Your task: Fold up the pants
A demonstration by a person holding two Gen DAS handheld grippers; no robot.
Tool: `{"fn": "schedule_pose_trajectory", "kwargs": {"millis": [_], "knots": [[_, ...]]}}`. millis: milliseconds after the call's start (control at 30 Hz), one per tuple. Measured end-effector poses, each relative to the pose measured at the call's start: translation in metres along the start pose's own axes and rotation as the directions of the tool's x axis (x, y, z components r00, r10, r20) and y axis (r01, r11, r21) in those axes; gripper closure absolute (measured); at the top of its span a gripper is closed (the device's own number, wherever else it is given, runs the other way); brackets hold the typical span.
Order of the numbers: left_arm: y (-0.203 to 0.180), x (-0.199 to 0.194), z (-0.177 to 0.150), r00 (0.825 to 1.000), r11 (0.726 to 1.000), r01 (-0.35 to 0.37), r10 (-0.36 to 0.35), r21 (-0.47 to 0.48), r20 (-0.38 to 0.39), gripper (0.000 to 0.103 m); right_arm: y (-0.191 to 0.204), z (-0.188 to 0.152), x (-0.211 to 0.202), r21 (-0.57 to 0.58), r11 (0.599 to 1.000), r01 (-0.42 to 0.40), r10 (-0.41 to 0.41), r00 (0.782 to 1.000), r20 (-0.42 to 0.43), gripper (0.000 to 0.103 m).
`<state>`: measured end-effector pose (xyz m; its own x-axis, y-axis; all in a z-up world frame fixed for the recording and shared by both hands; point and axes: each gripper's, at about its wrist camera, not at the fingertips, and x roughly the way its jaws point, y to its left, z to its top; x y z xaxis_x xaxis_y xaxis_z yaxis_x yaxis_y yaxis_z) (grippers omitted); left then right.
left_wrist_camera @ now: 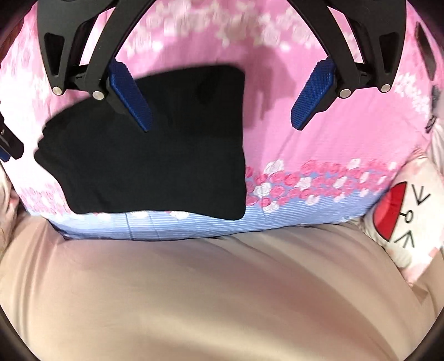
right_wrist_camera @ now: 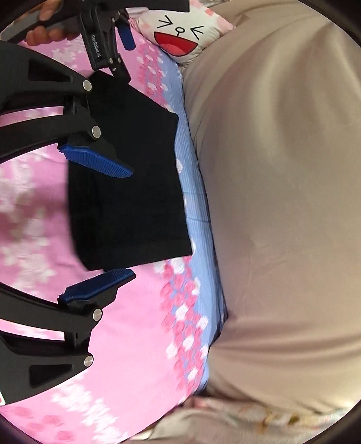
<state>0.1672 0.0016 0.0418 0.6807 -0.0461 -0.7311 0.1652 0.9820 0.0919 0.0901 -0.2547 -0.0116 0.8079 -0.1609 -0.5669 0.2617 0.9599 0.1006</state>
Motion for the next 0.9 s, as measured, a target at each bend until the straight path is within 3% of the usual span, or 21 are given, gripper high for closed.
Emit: {"fn": "schedule_pose_trajectory", "kwargs": {"millis": [133, 333, 500, 600, 900], "knots": [[0.001, -0.027, -0.015, 1.000, 1.000, -0.011, 0.011, 0.007, 0.013, 0.005, -0.001, -0.017, -0.024, 0.026, 1.000, -0.003, 0.003, 1.000, 0.002, 0.029], [0.004, -0.045, -0.040, 1.000, 1.000, -0.013, 0.013, -0.002, 0.013, 0.005, -0.005, -0.039, -0.051, 0.053, 0.999, -0.013, 0.013, 1.000, -0.001, 0.028], [-0.002, -0.053, -0.055, 1.000, 1.000, 0.000, 0.000, 0.006, -0.005, 0.005, 0.001, -0.051, -0.063, 0.026, 1.000, -0.005, 0.006, 1.000, -0.018, 0.027], [-0.005, -0.058, -0.062, 1.000, 1.000, -0.012, 0.012, 0.019, 0.001, 0.005, 0.006, -0.056, -0.067, 0.032, 0.999, -0.011, 0.011, 1.000, -0.026, 0.022], [-0.003, -0.061, -0.074, 1.000, 0.999, -0.029, 0.029, 0.033, -0.008, 0.005, 0.023, -0.061, -0.071, 0.004, 1.000, -0.017, 0.017, 0.999, -0.031, 0.021]]}}
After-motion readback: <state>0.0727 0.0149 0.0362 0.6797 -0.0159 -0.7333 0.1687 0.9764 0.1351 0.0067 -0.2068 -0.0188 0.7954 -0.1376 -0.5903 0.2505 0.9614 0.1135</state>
